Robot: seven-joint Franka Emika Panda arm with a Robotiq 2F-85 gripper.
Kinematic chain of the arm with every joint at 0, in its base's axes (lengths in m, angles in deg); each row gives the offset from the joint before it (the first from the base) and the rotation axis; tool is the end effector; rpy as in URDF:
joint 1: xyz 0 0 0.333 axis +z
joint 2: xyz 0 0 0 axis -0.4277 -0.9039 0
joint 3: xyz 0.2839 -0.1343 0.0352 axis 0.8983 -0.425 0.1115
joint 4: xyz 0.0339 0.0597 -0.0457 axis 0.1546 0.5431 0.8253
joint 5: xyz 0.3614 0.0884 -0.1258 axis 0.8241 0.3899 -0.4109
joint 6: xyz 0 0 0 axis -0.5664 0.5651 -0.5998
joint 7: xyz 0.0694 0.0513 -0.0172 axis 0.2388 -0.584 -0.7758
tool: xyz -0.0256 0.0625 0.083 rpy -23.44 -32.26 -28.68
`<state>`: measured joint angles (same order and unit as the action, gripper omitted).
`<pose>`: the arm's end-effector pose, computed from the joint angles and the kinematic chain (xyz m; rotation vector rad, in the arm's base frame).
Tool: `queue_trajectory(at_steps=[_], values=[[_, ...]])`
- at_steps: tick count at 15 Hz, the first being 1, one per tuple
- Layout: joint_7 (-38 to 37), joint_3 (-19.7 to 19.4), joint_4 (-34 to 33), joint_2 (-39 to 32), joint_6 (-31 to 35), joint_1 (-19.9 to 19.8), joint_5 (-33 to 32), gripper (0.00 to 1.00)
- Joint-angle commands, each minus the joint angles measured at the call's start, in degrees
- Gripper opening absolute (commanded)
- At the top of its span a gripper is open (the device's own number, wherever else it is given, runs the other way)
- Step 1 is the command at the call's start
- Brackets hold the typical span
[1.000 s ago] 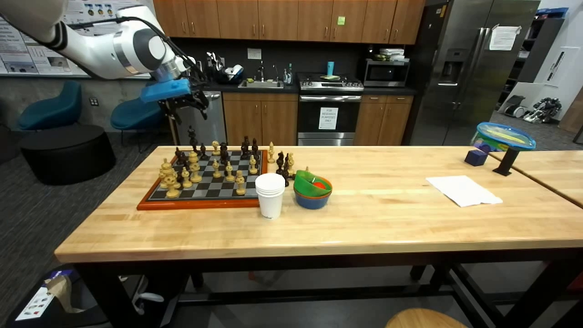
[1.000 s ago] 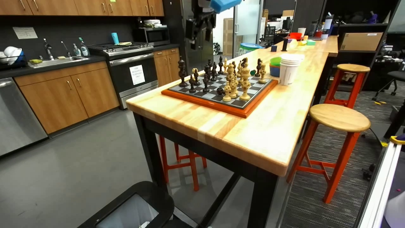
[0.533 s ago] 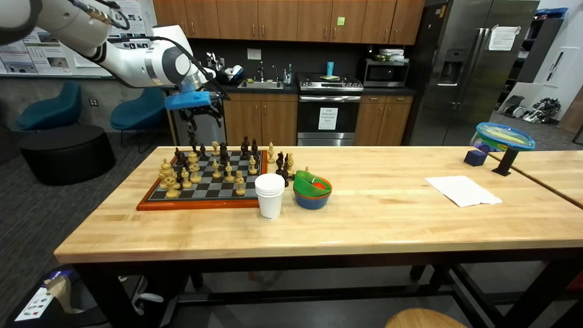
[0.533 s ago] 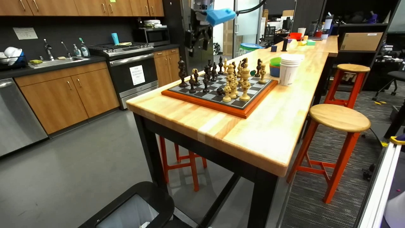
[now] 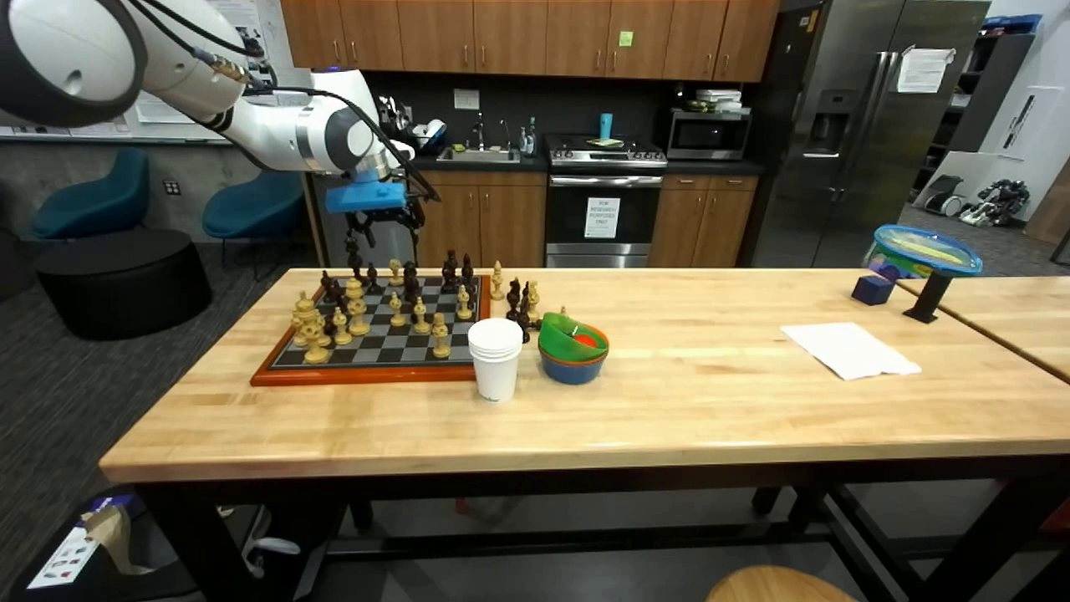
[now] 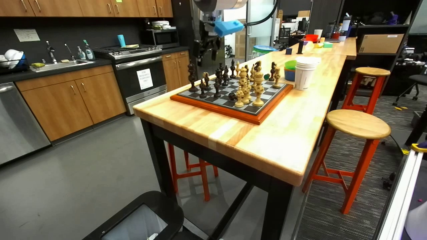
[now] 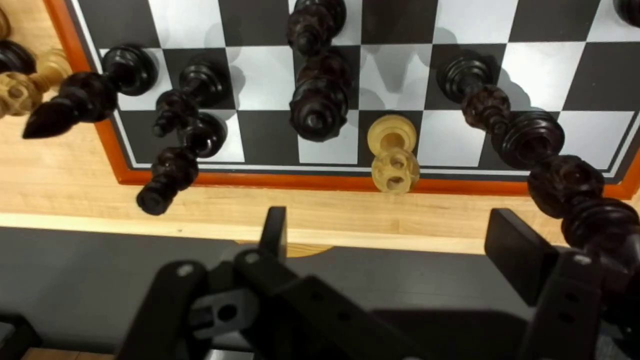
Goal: Take the chess piece off of the chess board
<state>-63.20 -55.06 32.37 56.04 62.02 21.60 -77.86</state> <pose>0.7120 -0.0356 0.3915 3.0065 0.3205 0.4464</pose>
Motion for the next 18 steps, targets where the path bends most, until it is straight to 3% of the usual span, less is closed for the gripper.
queue_trajectory(at_steps=[1, 13, 14, 15, 18], values=[[2.03, 0.58, -4.79, -3.32, -3.04, -0.87, 1.89, 1.0], [2.53, 1.17, -10.14, -9.04, -7.81, -1.62, 2.95, 1.0], [2.64, 1.25, -10.44, -9.39, -8.02, -1.65, 2.98, 0.97], [2.72, 1.32, -10.65, -9.65, -8.15, -1.63, 2.94, 0.74], [3.28, 1.63, -10.88, -10.24, -8.36, -1.59, 2.93, 0.65]])
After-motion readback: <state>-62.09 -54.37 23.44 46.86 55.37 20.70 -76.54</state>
